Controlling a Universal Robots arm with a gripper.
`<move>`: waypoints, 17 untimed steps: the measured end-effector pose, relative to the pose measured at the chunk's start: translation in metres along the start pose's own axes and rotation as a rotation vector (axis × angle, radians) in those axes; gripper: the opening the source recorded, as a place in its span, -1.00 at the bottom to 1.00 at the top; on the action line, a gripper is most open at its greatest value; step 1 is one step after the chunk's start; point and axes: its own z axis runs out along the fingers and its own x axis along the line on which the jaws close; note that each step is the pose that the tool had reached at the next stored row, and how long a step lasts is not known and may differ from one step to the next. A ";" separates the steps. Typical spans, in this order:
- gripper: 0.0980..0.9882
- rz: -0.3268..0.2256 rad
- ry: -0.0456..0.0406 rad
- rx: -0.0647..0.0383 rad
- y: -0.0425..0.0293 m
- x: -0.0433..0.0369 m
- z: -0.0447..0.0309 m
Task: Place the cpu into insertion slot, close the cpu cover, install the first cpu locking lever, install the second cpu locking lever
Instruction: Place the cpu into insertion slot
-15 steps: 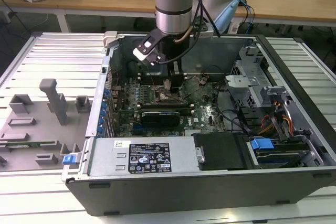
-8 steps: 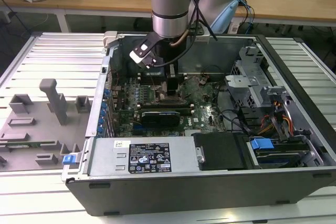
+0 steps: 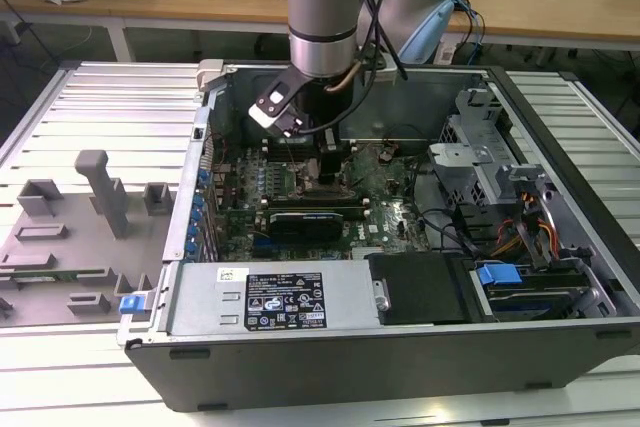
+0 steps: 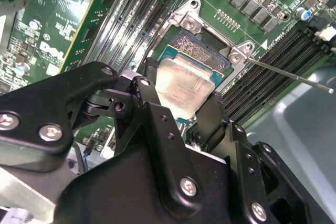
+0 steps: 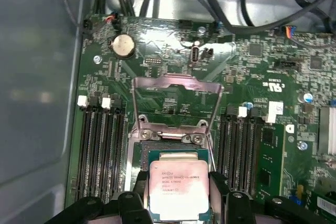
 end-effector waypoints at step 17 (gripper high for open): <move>0.00 0.066 -0.0053 0.000 -0.0024 0.0020 0.0122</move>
